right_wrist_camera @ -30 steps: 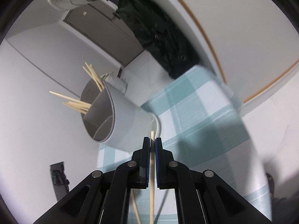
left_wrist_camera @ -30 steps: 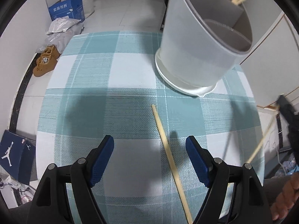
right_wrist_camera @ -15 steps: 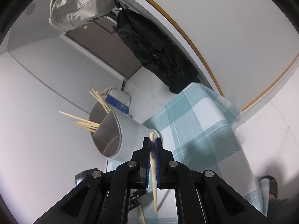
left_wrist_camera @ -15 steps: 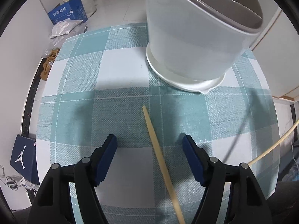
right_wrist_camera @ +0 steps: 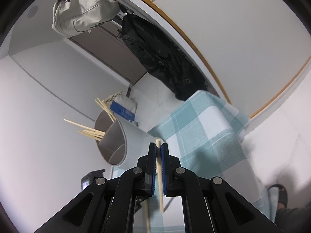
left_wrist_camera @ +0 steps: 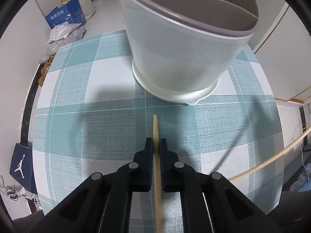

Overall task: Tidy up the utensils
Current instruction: 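Carry both held chopsticks up over the white holder opening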

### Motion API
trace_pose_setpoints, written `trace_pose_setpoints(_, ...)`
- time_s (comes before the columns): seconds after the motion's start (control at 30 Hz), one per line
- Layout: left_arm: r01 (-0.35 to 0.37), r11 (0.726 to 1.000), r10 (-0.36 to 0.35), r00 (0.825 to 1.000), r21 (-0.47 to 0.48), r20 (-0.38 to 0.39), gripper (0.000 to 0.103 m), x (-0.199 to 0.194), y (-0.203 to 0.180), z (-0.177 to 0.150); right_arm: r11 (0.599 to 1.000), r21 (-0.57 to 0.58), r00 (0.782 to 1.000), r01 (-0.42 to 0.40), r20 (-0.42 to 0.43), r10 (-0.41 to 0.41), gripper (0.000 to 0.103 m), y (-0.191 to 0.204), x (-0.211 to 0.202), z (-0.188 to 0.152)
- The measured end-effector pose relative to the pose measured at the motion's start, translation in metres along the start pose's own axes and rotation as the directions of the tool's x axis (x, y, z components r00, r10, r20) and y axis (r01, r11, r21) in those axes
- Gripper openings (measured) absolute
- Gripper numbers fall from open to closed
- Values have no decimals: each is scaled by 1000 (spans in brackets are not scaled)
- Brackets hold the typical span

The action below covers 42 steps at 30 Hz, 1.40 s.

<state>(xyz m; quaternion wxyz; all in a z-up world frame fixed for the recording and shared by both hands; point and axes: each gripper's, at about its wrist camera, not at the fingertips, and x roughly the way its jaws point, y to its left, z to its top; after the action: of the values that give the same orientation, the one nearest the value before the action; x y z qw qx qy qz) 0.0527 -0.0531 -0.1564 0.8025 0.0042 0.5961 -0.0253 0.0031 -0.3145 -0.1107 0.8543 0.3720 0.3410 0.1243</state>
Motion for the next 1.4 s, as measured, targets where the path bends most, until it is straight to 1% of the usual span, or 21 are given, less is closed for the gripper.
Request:
trace_pose_setpoints(0.1,20,1000,-20,1000,-15,-5,2,-2,-1,0,1000,-6,1000,4,-6,-4,4,1,1,-2)
trace_pose_setpoints(0.17,66,997,-67,998,-47,-10,2,-4,3,0,1000,-21,1000,12,-3,-12,4,3,1,-2)
trace_pose_setpoints(0.23,72,995,-70,997,-66,28,2,-12,6,0,999,-46,1000,19,-3,-19,4,6,1,-3)
trace_pose_setpoints(0.3,83,994,-78,994,-66,74,2,-23,8,0,998,-61,1000,15,-8,-15,4,8,1,-4)
trace_pose_setpoints(0.4,93,993,-82,987,-74,140,2,-40,9,-2,997,-74,1000,16,-15,-17,4,11,1,-7)
trace_pose_setpoints(0.5,112,990,-92,972,-83,218,2,-60,8,-9,997,-80,1000,9,-25,-11,4,12,3,-9)
trace_pose_setpoints(0.63,151,983,-113,944,-103,311,2,-84,11,-17,992,-128,1000,-8,-16,6,4,22,0,-11)
trace_pose_setpoints(0.73,172,978,-120,925,-117,362,2,-96,15,-18,982,-190,1000,-20,-9,19,4,33,-3,-16)
trace_pose_setpoints(0.77,179,977,-123,919,-119,374,2,-93,22,-12,978,-205,1000,-24,-8,23,4,36,-4,-18)
trace_pose_setpoints(0.93,214,972,-149,886,-101,439,2,-108,30,-15,964,-262,999,-37,-3,38,4,47,-8,-27)
trace_pose_setpoints(1.07,208,975,-148,862,-72,485,2,-118,33,-20,956,-292,999,-37,2,39,4,54,-10,-33)
trace_pose_setpoints(1.2,193,981,-150,858,-38,492,2,-122,34,-23,947,-318,999,-30,9,35,4,60,-11,-37)
trace_pose_setpoints(1.27,173,985,-143,855,-13,499,2,-126,32,-25,943,-330,999,-32,12,38,4,63,-13,-38)
trace_pose_setpoints(1.37,173,985,-154,848,9,508,2,-134,32,-28,934,-356,999,-37,22,48,4,71,-16,-40)
trace_pose_setpoints(1.4,170,985,-153,848,13,508,2,-136,32,-27,929,-367,998,-35,28,49,4,73,-18,-41)
